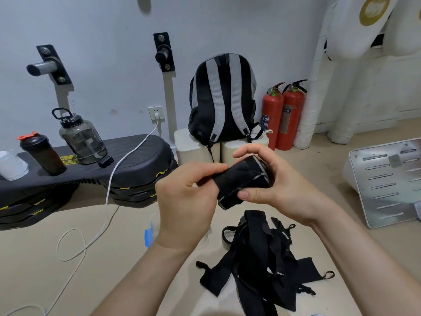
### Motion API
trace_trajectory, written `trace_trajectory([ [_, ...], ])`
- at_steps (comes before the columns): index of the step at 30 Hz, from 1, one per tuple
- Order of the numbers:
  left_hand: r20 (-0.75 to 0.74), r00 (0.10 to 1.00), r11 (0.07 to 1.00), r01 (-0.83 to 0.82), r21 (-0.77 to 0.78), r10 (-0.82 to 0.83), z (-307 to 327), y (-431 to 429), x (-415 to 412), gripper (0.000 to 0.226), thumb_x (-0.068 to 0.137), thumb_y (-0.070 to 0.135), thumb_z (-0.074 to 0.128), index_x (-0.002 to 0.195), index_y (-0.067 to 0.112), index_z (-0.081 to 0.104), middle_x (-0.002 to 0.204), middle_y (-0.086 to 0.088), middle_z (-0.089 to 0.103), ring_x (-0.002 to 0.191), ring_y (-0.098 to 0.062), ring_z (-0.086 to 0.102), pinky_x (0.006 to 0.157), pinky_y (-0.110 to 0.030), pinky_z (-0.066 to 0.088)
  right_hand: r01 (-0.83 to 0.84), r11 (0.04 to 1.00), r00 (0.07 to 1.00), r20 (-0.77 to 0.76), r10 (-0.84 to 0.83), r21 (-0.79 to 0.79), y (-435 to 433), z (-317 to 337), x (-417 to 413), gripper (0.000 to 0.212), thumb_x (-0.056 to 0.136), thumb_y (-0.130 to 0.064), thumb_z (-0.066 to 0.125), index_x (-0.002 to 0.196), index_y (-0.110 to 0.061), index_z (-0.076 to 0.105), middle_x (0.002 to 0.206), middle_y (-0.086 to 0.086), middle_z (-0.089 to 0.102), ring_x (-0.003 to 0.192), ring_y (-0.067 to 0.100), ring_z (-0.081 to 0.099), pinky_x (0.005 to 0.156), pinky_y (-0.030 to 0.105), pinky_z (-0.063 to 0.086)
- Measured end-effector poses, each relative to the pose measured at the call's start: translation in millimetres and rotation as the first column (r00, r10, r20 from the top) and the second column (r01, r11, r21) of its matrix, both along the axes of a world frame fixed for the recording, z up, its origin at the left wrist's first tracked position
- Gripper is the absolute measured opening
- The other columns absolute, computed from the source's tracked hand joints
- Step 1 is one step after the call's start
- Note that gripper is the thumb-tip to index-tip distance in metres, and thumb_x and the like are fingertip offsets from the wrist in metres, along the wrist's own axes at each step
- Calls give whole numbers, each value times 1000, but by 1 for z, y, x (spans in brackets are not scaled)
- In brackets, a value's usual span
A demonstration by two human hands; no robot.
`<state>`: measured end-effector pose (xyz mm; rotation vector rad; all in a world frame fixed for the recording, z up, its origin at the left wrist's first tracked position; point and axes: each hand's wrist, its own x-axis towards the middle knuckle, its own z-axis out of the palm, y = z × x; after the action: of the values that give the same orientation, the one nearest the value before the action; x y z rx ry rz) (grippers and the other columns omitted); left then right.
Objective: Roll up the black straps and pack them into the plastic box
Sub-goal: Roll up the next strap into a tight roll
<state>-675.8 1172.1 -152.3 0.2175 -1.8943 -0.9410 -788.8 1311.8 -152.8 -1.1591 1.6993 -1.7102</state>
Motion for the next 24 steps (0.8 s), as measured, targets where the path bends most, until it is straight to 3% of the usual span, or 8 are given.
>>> trace_trajectory([
  [2,134,985,952,67,300,-111,10,2,0,37,73,-9,78,74,28,78,66,9,74,63,-4,66,62,-16,51,60,998,993,-103,-59,2,-1,2,2,61,75,11,78,114,-31,57,94,-8,61,86,10,65,76,27,56],
  [4,227,946,912,132,388,-233,17,-4,1,27,75,-2,80,72,25,80,67,2,74,64,-11,67,62,-22,55,118,993,971,-208,-115,2,-3,2,5,61,75,8,80,111,-36,57,97,-7,58,89,10,63,77,26,56],
  [9,340,851,881,253,400,-400,27,-17,6,15,78,4,80,78,19,82,73,-8,76,73,-31,70,72,-40,58,172,984,931,-319,-178,-49,-7,2,9,57,73,-1,83,108,-37,57,101,-6,55,93,11,59,76,20,53],
  [13,366,810,865,312,394,-459,33,-20,12,14,76,2,80,76,17,82,70,-7,75,65,-15,68,68,-25,56,206,974,888,-400,-228,-98,-10,0,13,49,68,-11,82,106,-31,60,103,-6,55,98,12,56,82,14,46],
  [16,343,834,834,225,504,-432,30,-21,10,17,74,-1,80,68,15,76,56,-3,67,49,-9,57,55,-17,47,219,967,876,-410,-254,-131,-12,0,16,49,69,-8,83,105,-29,59,102,-6,54,97,13,55,83,15,44],
  [21,353,819,730,112,674,-452,20,-28,0,29,81,-9,69,76,13,50,43,5,47,39,-9,41,43,-17,33,216,968,873,-420,-249,-124,-13,2,16,54,68,-2,83,104,-32,58,100,-11,53,96,13,55,82,17,45],
  [24,408,801,742,67,667,-439,17,-35,-5,28,80,-3,70,81,15,48,47,2,51,41,-11,43,41,-18,34,210,970,862,-444,-244,-125,-14,2,18,49,67,-7,82,102,-32,59,99,-12,54,96,13,55,83,16,44],
])
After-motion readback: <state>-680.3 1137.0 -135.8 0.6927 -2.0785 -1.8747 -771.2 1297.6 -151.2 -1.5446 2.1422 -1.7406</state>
